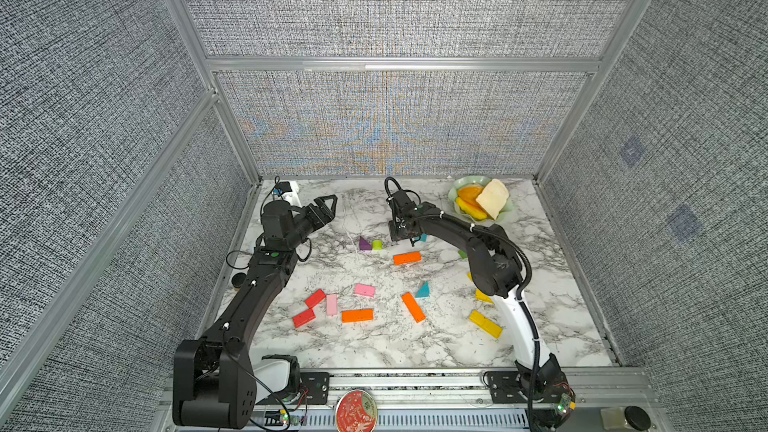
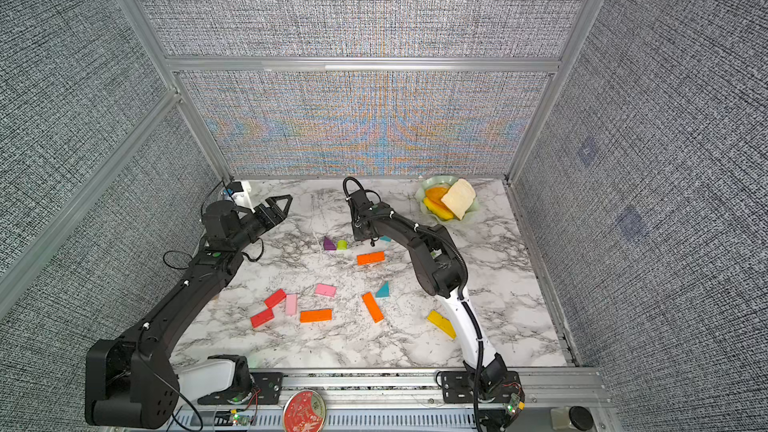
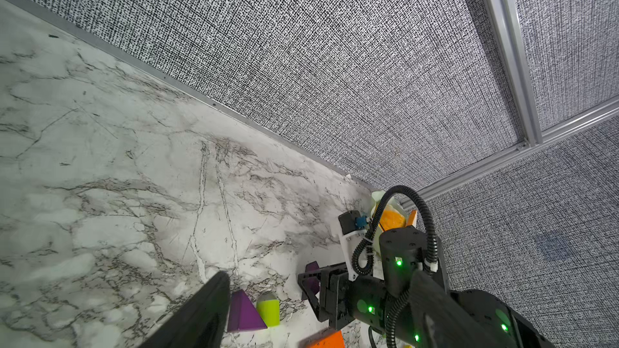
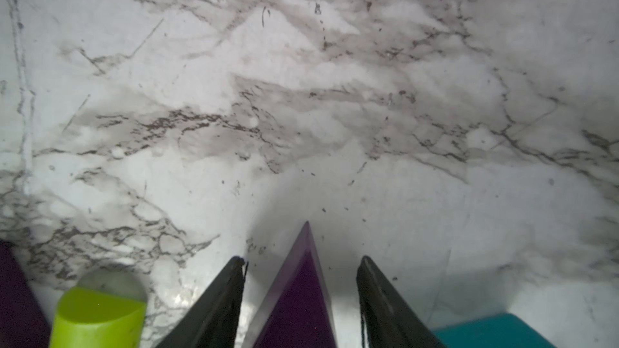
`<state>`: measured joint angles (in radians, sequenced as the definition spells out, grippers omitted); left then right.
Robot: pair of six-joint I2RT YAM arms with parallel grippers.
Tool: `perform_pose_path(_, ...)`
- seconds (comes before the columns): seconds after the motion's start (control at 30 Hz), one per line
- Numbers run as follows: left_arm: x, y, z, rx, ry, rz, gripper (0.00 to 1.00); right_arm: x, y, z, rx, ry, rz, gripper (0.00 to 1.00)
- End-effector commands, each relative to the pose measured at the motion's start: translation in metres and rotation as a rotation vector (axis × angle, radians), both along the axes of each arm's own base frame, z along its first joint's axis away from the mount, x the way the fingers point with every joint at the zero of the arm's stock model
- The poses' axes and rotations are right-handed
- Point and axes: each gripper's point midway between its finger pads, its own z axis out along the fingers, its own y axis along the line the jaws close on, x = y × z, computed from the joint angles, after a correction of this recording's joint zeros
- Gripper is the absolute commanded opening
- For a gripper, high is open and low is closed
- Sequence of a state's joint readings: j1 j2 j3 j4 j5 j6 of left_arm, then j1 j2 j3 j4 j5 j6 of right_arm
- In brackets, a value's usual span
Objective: Assemble a carrot with building blocks
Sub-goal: Move the building block to the center of the board.
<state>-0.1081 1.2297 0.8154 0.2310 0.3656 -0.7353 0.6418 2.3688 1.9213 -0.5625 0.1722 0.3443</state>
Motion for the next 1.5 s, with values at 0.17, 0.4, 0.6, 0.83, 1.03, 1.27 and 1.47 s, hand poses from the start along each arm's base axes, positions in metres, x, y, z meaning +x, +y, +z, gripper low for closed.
perform_pose_path(0.17,-0.001,-0.001,0.007,-0.004,-0.025,-0.005,0.85,-0.004,0.002,0.001,0.012,-0.003,-0.012,0.48)
perform_pose_path(0.4,-0.001,0.0,0.006,-0.003,-0.023,-0.003,0.85,-0.002,0.0,0.002,0.002,-0.023,-0.019,0.36)
perform_pose_path(0.6,-0.001,0.0,0.006,-0.001,-0.023,-0.003,0.85,-0.002,0.002,0.01,0.012,-0.038,-0.009,0.34)
perform_pose_path(0.83,0.0,0.0,0.006,-0.001,-0.024,-0.001,0.85,-0.007,0.006,0.017,0.018,-0.051,0.003,0.33)
perform_pose_path(1.03,-0.001,0.0,0.008,-0.001,-0.028,-0.001,0.85,-0.033,0.028,0.021,0.046,-0.042,0.042,0.33)
perform_pose_path(1.27,-0.002,0.0,0.008,0.0,-0.028,0.001,0.85,-0.038,0.035,0.01,0.066,-0.038,0.021,0.33)
perform_pose_path(1.47,-0.002,0.0,0.007,-0.001,-0.027,0.0,0.85,-0.037,0.036,0.006,0.082,-0.019,0.014,0.35)
